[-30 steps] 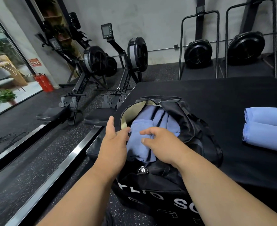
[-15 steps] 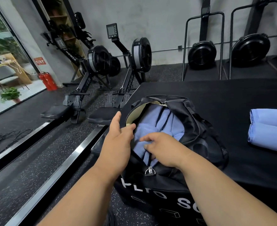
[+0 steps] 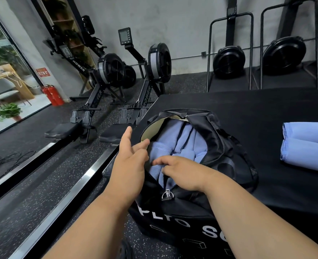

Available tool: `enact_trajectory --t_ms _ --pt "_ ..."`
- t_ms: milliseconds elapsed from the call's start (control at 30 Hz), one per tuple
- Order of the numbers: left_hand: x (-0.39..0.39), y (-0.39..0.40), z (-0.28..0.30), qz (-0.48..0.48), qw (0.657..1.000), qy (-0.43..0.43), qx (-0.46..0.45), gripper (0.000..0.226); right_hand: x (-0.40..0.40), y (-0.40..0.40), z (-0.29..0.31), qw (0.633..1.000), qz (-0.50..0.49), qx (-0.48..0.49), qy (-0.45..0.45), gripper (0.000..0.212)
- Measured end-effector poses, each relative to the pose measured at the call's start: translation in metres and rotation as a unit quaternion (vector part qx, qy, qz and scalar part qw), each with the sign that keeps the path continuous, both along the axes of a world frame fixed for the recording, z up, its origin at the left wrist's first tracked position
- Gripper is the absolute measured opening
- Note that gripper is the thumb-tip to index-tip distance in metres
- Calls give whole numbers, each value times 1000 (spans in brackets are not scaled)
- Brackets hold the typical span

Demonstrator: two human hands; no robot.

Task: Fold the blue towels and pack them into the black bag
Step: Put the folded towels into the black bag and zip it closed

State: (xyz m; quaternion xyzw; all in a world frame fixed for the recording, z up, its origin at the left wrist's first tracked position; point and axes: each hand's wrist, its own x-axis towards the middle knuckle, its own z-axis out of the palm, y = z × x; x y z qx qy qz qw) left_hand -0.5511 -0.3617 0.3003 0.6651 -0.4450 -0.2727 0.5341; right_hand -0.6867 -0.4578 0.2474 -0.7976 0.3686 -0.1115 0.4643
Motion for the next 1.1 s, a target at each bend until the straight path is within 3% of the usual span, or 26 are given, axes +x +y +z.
enact_trajectory --t_ms 167,400,633,767,1000,1100 --pt "1 -2 -4 -10 1000 8 -9 78 1 -4 -4 1000 6 -24 1 43" --pt "-3 -8 -10 -13 1000 17 4 75 0 1 -4 995 -27 -84 53 51" --pt "-7 -5 -6 -11 1000 12 10 70 -46 -2 22 971 -20 -166 170 34" --pt "-18 -6 -2 -14 1000 9 15 70 -70 -3 26 968 -29 -159 193 32" --pt "-58 -10 -2 -35 985 -169 -14 68 -106 3 27 972 -60 -212 82 30" --pt "-78 -19 -3 -84 984 -156 6 61 -122 1 28 967 -125 -221 4 33"
